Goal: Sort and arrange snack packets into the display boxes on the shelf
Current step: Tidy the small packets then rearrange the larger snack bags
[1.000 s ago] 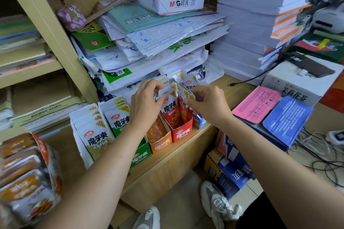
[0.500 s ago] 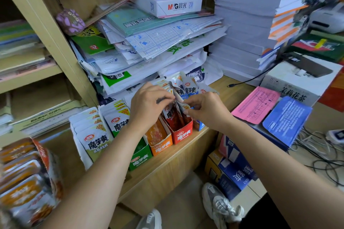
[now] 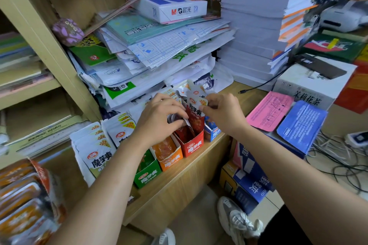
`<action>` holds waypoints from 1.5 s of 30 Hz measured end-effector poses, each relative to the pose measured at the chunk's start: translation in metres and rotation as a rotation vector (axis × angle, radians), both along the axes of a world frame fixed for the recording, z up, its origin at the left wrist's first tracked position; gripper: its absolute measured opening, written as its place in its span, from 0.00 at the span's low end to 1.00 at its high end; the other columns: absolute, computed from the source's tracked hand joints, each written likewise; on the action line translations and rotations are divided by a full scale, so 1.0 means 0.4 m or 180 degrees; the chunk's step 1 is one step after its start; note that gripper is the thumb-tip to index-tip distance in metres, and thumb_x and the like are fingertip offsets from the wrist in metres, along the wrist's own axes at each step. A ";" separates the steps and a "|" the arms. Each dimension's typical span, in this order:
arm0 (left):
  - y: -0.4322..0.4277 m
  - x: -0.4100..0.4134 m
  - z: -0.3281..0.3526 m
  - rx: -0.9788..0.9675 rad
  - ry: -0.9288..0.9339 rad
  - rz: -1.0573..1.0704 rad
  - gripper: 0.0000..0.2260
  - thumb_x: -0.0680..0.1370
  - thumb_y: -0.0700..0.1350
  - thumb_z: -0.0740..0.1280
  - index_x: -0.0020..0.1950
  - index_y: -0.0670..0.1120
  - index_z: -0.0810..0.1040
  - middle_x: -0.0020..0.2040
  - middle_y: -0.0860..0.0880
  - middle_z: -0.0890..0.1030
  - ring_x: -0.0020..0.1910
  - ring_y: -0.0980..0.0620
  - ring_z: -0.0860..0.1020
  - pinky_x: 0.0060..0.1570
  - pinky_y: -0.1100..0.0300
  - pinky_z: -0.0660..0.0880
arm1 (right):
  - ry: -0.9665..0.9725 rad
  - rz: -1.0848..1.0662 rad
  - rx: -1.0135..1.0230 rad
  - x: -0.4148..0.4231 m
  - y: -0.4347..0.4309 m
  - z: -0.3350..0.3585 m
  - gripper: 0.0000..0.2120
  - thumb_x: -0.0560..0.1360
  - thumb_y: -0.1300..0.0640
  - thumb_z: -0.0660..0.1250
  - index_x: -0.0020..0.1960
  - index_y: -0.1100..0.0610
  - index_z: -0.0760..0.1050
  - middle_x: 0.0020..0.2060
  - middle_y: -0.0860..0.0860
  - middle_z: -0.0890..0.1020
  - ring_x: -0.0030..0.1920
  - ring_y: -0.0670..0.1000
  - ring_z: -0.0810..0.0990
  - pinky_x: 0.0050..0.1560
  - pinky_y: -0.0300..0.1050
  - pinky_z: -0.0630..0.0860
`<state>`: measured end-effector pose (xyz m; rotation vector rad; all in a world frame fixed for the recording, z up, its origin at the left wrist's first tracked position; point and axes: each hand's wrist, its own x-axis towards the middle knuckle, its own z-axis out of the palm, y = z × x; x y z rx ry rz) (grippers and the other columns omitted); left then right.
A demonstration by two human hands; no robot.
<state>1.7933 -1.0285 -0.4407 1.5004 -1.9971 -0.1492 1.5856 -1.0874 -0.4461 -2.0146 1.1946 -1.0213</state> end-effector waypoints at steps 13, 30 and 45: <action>0.043 -0.031 0.092 -0.1506 0.0739 0.0542 0.05 0.78 0.45 0.73 0.51 0.45 0.85 0.44 0.61 0.81 0.42 0.60 0.80 0.41 0.62 0.77 | -0.1445 -0.0310 0.0635 -0.026 -0.021 0.027 0.05 0.80 0.62 0.67 0.53 0.62 0.80 0.43 0.54 0.87 0.42 0.54 0.86 0.38 0.47 0.84; 0.043 -0.035 0.051 -0.1460 0.0884 0.1325 0.02 0.78 0.44 0.73 0.48 0.46 0.84 0.39 0.58 0.81 0.38 0.57 0.81 0.38 0.56 0.79 | -0.2919 0.0273 0.1603 -0.075 -0.045 0.060 0.03 0.81 0.64 0.64 0.48 0.59 0.75 0.47 0.55 0.85 0.48 0.55 0.84 0.46 0.49 0.83; 0.053 -0.002 0.039 -0.0264 0.1555 0.0832 0.08 0.78 0.43 0.73 0.52 0.56 0.86 0.44 0.55 0.86 0.38 0.55 0.84 0.43 0.46 0.83 | -0.1382 0.0913 0.1091 0.018 -0.017 0.010 0.07 0.82 0.64 0.63 0.57 0.63 0.78 0.49 0.55 0.86 0.50 0.54 0.86 0.52 0.53 0.83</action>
